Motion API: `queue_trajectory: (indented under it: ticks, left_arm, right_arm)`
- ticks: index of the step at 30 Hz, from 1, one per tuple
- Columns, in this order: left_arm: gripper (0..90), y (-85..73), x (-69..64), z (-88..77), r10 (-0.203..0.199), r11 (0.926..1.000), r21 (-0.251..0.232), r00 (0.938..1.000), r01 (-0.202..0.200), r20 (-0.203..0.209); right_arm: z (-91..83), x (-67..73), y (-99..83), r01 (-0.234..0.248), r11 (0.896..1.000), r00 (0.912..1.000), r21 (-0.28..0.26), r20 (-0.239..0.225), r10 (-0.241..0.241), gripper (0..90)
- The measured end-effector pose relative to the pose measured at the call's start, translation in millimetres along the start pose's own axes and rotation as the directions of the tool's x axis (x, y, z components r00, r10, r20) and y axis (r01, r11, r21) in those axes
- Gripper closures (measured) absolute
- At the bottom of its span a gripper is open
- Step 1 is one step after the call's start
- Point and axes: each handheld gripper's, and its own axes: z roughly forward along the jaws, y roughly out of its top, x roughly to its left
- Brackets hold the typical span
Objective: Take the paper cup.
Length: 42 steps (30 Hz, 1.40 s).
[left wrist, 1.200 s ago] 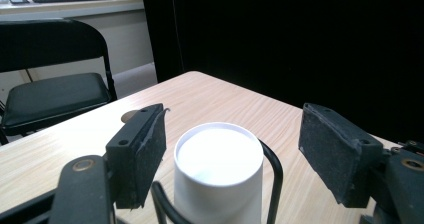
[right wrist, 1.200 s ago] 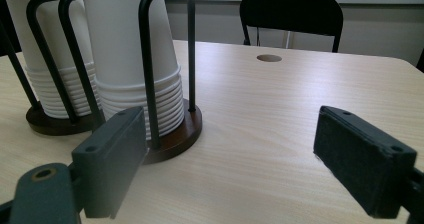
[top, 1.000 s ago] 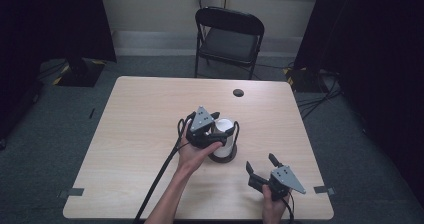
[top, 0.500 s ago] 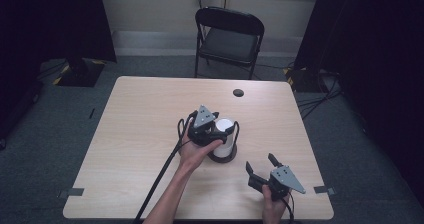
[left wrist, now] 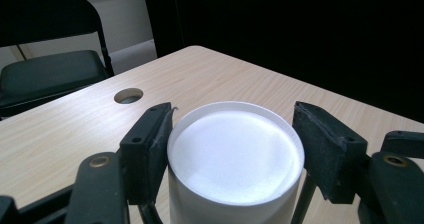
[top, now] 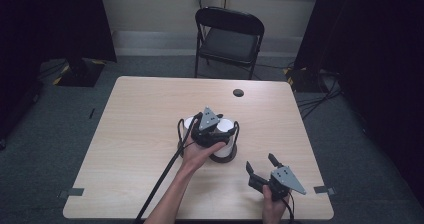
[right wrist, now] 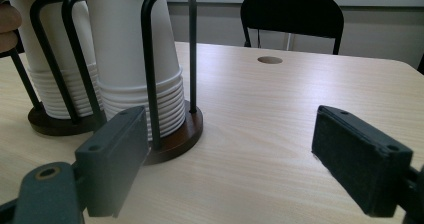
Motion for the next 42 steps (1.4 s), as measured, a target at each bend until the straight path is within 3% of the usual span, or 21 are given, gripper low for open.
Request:
queue_trajectory:
  ticks: [2, 11, 20, 28, 42]
  left_arm:
    - [34.2, 0.1, -0.8, 0.4, 0.019, 0.9998, 0.008, 0.9998, -0.019, -0.01]
    - [35.8, 1.2, -0.4, -0.4, -0.004, 1.0, 0.006, 0.9999, 0.004, -0.015]
    - [35.9, 6.3, 3.3, -7.4, -0.033, 0.9983, -0.046, 0.9994, 0.034, 0.011]
    - [36.0, 12.6, 3.3, -14.6, -0.044, 0.9953, -0.085, 0.999, 0.045, 0.01]
    - [36.1, 24.6, 2.5, -27.0, -0.025, 0.988, -0.153, 0.9996, 0.024, -0.008]
  right_arm:
    - [-0.1, 0.0, 0.0, 0.0, 1.0, 1.0, -0.001, -0.001, 0.0, 14.2]
    - [-0.4, -0.1, -0.2, 0.001, 1.0, 1.0, -0.005, 0.0, -0.001, 14.3]
    - [-0.5, -0.1, -0.1, 0.002, 1.0, 1.0, -0.002, -0.002, -0.002, 14.3]
    - [-0.3, 0.0, 0.0, 0.001, 1.0, 1.0, 0.0, -0.002, -0.001, 14.3]
    - [-0.1, 0.2, 0.0, 0.002, 1.0, 1.0, 0.002, -0.001, -0.002, 14.3]
